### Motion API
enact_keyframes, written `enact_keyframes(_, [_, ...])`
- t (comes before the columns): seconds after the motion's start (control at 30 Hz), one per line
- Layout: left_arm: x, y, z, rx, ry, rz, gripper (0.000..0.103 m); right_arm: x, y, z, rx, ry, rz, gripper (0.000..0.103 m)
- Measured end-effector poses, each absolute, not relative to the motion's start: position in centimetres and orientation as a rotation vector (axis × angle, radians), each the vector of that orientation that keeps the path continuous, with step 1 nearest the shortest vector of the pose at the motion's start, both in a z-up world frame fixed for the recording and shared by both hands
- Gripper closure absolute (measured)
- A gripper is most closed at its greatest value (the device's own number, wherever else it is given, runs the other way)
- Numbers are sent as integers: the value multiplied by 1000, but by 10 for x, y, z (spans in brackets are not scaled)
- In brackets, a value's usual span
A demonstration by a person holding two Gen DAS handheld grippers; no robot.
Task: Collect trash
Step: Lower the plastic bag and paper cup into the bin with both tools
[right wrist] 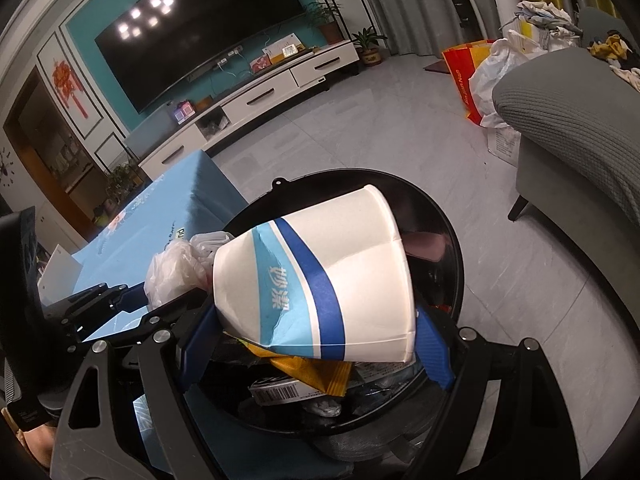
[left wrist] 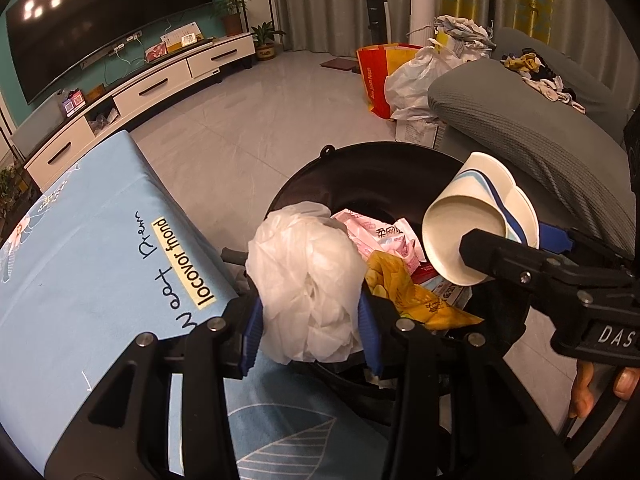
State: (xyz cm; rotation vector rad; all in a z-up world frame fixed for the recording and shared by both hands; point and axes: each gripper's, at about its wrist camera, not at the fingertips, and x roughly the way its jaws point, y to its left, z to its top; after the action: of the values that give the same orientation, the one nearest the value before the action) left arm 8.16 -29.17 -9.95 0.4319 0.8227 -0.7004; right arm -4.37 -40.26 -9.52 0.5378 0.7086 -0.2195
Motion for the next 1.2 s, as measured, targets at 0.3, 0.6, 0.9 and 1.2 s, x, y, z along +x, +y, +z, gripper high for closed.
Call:
enact_keyframes(0.3, [86, -297, -104, 441, 833, -705, 61, -34, -399, -98, 518, 730, -220, 20])
enact_keyframes(0.6, [86, -303, -108, 456, 838, -711, 60, -28, -400, -104, 508, 754, -223, 20])
enact_keyframes(0.9, [86, -308, -111, 473, 846, -714, 60, -26, -400, -106, 510, 766, -228, 20])
enact_keyframes(1.2, [85, -314, -114, 490, 855, -712, 59, -25, -401, -110, 505, 782, -235, 20])
